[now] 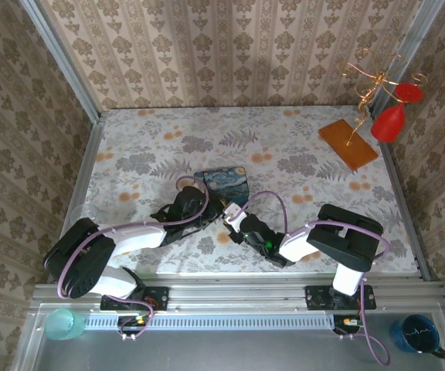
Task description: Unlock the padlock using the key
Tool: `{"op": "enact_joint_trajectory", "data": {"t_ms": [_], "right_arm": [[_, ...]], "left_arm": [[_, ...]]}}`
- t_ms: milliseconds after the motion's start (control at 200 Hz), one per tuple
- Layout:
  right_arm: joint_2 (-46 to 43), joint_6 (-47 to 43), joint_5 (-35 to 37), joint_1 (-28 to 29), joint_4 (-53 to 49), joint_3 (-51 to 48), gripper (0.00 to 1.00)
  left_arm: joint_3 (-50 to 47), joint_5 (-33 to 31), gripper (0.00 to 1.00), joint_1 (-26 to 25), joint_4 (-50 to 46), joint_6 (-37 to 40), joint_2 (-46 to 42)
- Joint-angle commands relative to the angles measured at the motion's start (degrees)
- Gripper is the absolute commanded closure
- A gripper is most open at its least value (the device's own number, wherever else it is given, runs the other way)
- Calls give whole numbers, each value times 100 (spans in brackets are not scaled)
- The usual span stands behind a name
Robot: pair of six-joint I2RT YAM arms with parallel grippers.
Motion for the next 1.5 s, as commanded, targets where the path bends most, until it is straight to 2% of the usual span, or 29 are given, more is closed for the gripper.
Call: {"op": "enact_joint_trajectory", "data": {"t_ms": [0,215,520,710,1110,1220,1495], "right_arm": [[-16,569,179,40,244,91,80],[45,1160,290,93,472,-34,82],[-20,1275,229,128,376,-14,83],[-164,1545,-78,159,-201,163,82],[-231,2820,-748,155,-271,40,82],[-138,3316,-961,154,-165,53,82],[328,4317,-1414,85,887,-184,81]], "left_arm": [[-16,-23,100,-75,178,77,-10],[1,-23,100,-111,235,51,44],[80,-65,100,-155,119,86,21],[116,-89,100,-164,12,126,6],[98,-137,100,-110,3,232,17],[141,-95,100,-54,-16,278,76],[239,-23,100,4,-10,332,219]]}}
